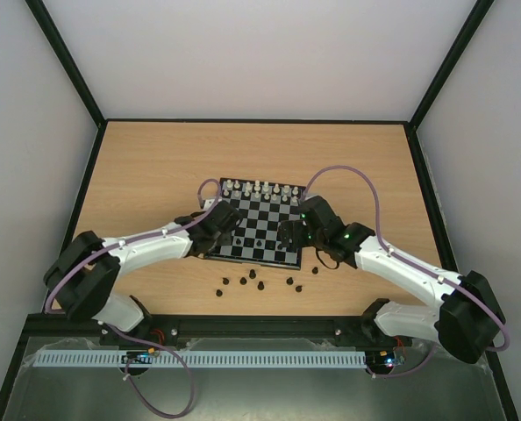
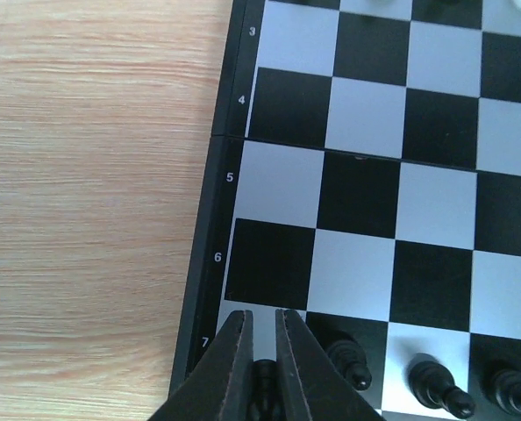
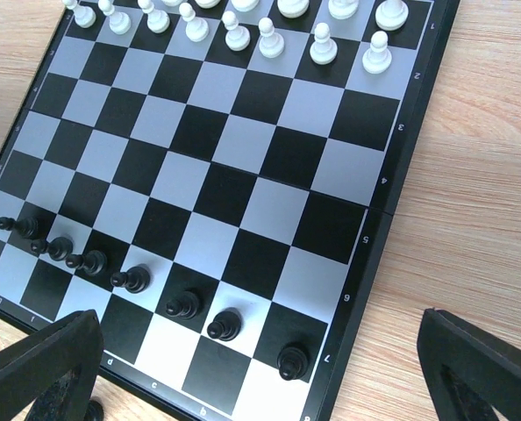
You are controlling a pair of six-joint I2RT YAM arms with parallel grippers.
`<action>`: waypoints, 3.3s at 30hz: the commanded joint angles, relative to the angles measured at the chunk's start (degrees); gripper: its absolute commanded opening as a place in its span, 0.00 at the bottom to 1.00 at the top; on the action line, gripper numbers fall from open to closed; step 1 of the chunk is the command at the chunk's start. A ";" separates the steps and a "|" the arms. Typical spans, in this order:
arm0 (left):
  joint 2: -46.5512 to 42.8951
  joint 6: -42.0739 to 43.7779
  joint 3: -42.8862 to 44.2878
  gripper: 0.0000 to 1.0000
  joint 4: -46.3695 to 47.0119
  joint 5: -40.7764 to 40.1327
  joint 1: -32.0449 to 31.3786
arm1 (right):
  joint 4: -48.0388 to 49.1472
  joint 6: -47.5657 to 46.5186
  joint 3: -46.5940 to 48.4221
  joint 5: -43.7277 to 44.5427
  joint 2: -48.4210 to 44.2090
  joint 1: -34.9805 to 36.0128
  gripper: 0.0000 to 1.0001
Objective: Set up the chess pieces on the board
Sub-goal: Place the chess piece on the chessboard, then pick up the chess piece at the center of the board.
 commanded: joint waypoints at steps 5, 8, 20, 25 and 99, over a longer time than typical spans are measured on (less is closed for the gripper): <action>3.33 0.95 0.38 0.04 2.43 -0.05 0.30 | 0.19 0.07 -1.06 0.62 -1.26 -0.35 0.99; 4.21 1.01 0.27 0.05 3.04 -0.28 0.40 | 0.45 0.08 -1.20 0.27 -1.22 -0.35 0.99; 5.86 0.78 -0.18 0.11 3.23 -0.65 0.56 | 0.64 0.16 -1.50 -0.11 -1.18 -0.36 0.99; 5.63 0.62 -0.82 0.15 3.06 -0.80 0.58 | 0.87 0.17 -1.50 -0.31 -0.95 -0.40 0.99; -28.91 5.04 -14.35 0.99 7.08 11.23 -1.17 | -15.52 19.15 -8.04 3.48 -1.83 -0.10 0.53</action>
